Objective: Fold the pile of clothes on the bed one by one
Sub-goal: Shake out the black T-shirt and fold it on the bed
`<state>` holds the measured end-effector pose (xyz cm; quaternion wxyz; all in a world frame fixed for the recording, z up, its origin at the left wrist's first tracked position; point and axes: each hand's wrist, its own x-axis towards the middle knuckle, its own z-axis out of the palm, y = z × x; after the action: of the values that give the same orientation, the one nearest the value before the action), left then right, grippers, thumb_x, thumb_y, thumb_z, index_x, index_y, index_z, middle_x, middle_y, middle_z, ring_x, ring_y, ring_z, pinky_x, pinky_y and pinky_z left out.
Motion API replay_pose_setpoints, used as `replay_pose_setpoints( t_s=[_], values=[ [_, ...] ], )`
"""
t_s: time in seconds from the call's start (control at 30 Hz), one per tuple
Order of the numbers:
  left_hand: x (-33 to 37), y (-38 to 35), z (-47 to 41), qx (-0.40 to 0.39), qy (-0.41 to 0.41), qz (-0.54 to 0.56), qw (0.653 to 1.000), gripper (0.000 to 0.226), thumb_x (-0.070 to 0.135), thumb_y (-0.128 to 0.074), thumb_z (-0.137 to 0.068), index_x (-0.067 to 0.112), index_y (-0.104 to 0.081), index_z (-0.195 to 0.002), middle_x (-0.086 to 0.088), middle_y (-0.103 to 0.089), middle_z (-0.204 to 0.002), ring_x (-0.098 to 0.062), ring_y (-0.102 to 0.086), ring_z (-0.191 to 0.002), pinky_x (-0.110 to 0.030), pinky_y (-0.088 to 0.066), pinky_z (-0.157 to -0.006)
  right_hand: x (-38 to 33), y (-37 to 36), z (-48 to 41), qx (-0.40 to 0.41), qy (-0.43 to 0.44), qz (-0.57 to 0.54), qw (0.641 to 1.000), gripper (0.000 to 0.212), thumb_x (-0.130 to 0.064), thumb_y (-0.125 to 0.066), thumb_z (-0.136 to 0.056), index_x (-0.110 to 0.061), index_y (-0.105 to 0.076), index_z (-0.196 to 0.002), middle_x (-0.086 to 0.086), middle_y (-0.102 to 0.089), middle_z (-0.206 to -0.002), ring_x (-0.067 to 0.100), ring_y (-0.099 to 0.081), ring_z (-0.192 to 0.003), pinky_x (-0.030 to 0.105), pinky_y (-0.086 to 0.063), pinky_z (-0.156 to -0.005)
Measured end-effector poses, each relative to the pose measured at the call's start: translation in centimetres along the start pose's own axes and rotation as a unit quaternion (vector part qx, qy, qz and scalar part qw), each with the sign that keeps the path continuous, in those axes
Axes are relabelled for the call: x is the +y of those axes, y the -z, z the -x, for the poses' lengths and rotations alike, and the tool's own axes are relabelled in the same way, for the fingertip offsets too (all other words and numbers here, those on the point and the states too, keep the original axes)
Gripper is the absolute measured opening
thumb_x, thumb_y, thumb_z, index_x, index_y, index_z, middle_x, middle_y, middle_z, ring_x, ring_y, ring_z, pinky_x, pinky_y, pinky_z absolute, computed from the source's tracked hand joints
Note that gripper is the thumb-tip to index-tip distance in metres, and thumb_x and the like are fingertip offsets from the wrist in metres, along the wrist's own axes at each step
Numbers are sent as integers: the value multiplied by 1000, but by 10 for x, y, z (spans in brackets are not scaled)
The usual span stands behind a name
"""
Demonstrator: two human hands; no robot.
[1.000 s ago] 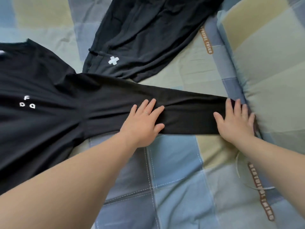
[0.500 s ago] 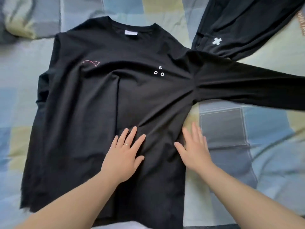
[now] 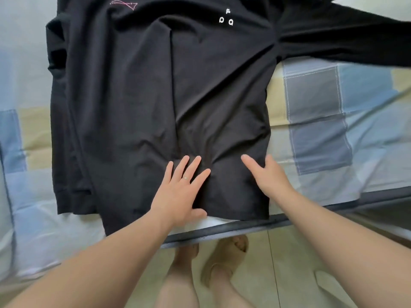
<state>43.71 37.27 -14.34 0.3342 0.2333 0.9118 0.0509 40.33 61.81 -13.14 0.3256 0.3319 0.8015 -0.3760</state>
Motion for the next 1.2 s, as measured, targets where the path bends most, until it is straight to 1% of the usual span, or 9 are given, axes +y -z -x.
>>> replay_pose_setpoints(
  t_s=[0.13,0.23,0.33,0.43,0.6,0.77,0.93,1.07,1.2],
  values=[
    [15,-23,15,40,-12,-20,999,99,65,-69,-75,31,-26,-157,-7,-15,-168,-36,-13,-153,-58,-12,-122,14,-9,7,-46,-1,66,997,37,-30,-74,-87,-16,-66,-120,3,-69,-119,27,-64,-110,39,-51,-95],
    [27,-34,15,162,-6,-3,987,54,30,-75,-67,22,-65,-120,-6,-60,-131,-35,-54,-119,-51,-41,-103,34,-1,13,-56,15,22,998,25,-22,-70,-91,-17,-69,-115,1,-70,-107,24,-65,-103,34,-51,-87],
    [44,-31,12,219,-9,-21,975,22,15,-70,-71,17,-61,-90,-2,-59,-90,-30,-55,-81,-40,-41,-73,60,18,19,-15,38,-11,999,17,-23,-68,-94,-17,-68,-110,0,-69,-100,22,-64,-94,29,-44,-73],
    [73,-32,12,190,-52,8,980,13,16,-69,-81,18,-58,-88,0,-53,-78,-27,-52,-66,-36,-34,-56,89,42,21,45,17,29,998,14,-26,-66,-95,-12,-66,-97,4,-69,-95,27,-63,-91,34,-45,-75],
    [113,-37,11,146,-52,-13,988,18,19,-70,-76,20,-60,-92,-2,-54,-86,-28,-51,-72,-34,-27,-59,118,53,28,67,-26,9,997,27,-36,-69,-91,-11,-58,-94,7,-64,-86,32,-67,-84,49,-60,-74],
    [109,-38,6,163,11,-17,986,27,7,-73,-66,19,-59,-86,-1,-53,-78,-27,-46,-66,-34,-30,-57,122,51,31,69,27,120,990,36,-35,-58,-98,-11,-45,-75,7,-50,-68,34,-47,-73,38,-31,-63],
    [130,-49,0,156,-64,12,986,5,17,-60,-94,22,-58,-95,2,-56,-89,-26,-52,-79,-36,-34,-64,138,73,26,107,2,159,981,41,-29,-50,-102,-12,-38,-67,7,-47,-65,35,-47,-77,38,-31,-60],
    [124,-51,6,187,-10,0,982,29,9,-68,-73,23,-61,-98,2,-56,-98,-27,-51,-88,-37,-38,-72,132,67,32,157,25,213,964,17,-30,-59,-97,-14,-52,-94,8,-58,-100,37,-53,-103,42,-42,-80],
    [88,-52,31,210,58,-37,975,54,15,-72,-65,20,-60,-117,-3,-56,-126,-32,-50,-116,-41,-35,-92,108,30,49,177,268,300,898,48,-30,-73,-84,-20,-54,-127,4,-51,-128,33,-47,-118,44,-37,-95]
  ],
)
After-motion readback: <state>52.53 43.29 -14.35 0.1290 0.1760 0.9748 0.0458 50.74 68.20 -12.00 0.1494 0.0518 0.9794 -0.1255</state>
